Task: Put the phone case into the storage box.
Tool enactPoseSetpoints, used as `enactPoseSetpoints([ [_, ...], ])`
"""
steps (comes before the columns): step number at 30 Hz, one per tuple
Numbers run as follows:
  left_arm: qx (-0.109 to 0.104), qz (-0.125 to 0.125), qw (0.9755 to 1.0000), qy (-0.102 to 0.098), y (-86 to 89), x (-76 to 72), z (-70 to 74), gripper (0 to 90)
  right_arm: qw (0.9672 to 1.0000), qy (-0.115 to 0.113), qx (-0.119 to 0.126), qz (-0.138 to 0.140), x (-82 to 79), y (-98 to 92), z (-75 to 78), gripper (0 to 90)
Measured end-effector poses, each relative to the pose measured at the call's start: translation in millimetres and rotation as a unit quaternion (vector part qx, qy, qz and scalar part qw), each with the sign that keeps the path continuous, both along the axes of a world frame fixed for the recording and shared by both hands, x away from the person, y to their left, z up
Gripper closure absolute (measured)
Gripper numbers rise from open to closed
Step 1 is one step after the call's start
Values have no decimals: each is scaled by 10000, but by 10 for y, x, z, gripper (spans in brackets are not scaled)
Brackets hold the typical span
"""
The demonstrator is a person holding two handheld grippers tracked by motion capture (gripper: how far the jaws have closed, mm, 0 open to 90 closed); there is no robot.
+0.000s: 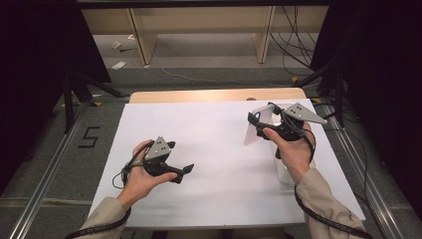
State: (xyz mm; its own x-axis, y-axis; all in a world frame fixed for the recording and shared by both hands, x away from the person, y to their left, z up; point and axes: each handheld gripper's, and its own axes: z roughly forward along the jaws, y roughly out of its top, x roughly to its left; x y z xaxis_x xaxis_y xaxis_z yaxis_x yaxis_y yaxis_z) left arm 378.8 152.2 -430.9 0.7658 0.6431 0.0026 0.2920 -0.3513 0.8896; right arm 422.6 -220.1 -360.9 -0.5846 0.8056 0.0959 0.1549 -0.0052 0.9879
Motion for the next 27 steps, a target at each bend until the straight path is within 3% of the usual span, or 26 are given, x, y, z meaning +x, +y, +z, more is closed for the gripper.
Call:
enactPoseSetpoints([
  [27,-25,34,10000,8,11,11,-4,0,9995,-62,-10,-308,22,-166,68,182],
])
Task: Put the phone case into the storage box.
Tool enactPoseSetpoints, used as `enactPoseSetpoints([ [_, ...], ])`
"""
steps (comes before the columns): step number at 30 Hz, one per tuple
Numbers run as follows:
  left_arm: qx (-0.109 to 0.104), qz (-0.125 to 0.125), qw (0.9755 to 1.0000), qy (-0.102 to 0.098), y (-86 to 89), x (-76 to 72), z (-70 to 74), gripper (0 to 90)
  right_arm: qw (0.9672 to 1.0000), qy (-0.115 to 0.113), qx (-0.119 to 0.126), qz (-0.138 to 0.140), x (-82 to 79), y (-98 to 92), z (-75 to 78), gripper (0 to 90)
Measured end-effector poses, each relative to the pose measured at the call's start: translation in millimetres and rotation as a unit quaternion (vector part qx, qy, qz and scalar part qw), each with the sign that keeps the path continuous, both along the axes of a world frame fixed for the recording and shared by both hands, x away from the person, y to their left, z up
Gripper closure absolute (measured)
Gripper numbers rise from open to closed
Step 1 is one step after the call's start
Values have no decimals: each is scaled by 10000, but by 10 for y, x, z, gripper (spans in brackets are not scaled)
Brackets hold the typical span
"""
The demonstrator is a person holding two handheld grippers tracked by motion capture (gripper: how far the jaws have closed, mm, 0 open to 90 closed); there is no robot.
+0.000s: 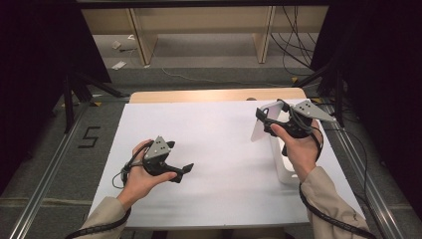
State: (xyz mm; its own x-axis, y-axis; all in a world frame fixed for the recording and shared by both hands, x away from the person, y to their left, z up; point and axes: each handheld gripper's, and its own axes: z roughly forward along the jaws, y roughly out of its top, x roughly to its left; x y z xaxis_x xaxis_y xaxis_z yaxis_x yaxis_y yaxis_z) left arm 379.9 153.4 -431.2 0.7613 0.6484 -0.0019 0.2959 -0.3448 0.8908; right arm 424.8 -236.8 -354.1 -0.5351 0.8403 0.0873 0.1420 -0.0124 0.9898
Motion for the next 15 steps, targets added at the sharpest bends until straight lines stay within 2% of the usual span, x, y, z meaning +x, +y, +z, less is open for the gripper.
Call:
enactPoseSetpoints([
  [15,-1,15,10000,7,3,5,-4,0,9997,-33,12,-223,10,-126,42,181],
])
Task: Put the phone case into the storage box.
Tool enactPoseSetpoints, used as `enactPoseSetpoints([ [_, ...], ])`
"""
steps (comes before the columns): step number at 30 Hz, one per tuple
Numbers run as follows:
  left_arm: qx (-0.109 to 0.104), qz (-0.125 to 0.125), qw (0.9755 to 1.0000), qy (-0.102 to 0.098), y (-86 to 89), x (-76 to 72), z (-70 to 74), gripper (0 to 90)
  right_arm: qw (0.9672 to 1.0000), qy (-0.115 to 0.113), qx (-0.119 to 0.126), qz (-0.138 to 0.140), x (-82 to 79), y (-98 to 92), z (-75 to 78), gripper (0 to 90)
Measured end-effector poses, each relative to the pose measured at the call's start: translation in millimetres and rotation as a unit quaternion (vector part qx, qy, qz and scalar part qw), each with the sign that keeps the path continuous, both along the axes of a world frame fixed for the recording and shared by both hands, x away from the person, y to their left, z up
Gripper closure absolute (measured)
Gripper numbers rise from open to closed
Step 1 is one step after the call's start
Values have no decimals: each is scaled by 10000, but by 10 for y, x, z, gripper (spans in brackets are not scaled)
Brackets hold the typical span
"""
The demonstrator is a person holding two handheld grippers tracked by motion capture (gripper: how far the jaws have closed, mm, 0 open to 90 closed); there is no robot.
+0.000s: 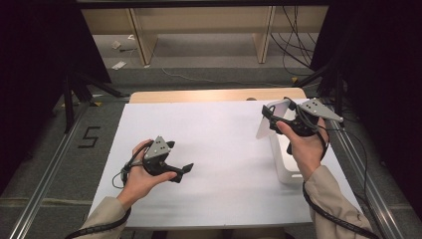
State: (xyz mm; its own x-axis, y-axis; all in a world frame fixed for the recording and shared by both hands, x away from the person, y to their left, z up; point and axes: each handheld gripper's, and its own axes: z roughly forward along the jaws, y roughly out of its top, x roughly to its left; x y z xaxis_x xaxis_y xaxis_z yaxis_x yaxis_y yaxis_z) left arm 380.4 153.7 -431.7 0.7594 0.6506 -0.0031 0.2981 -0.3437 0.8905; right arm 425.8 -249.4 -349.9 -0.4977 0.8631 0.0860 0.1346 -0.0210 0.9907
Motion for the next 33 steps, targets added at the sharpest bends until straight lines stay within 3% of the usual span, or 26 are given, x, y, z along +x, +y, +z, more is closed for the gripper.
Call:
enactPoseSetpoints([
  [33,-19,24,10000,2,11,9,0,0,9988,53,-57,-480,42,-224,-1,181],
])
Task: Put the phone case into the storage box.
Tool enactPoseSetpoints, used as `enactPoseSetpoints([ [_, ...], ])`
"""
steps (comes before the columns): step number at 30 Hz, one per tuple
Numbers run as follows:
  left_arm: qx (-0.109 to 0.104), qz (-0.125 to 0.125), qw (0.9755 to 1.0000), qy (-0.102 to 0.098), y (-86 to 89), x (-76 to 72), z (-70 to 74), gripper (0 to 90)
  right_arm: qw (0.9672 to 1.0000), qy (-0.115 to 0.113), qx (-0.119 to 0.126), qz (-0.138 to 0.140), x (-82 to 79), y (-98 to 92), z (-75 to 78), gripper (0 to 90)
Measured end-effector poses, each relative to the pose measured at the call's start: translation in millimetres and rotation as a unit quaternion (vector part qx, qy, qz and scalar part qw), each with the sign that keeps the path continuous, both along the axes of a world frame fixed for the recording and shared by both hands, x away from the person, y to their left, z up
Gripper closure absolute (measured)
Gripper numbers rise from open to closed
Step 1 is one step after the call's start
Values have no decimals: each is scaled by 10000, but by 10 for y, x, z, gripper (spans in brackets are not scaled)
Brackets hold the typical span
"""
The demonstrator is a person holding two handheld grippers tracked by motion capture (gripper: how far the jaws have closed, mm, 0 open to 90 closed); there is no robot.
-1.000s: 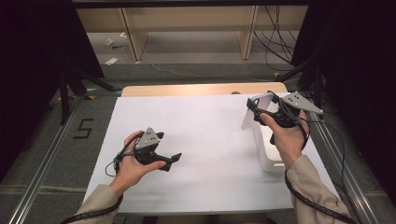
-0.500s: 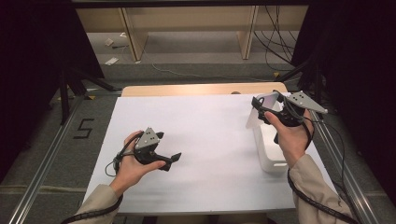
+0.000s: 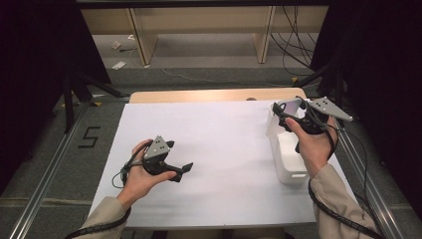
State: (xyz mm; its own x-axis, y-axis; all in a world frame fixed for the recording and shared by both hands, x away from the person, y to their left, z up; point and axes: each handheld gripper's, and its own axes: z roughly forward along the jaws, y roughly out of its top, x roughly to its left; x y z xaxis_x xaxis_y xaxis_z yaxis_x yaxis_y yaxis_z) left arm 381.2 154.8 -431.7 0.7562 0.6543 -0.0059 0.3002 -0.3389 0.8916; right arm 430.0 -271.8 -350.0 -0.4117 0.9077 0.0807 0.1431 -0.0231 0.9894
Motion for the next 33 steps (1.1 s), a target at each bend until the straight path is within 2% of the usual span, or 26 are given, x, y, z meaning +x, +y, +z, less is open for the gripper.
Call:
enactPoseSetpoints([
  [33,-45,52,10000,-2,15,9,1,2,9994,55,-22,-338,34,-174,-24,182],
])
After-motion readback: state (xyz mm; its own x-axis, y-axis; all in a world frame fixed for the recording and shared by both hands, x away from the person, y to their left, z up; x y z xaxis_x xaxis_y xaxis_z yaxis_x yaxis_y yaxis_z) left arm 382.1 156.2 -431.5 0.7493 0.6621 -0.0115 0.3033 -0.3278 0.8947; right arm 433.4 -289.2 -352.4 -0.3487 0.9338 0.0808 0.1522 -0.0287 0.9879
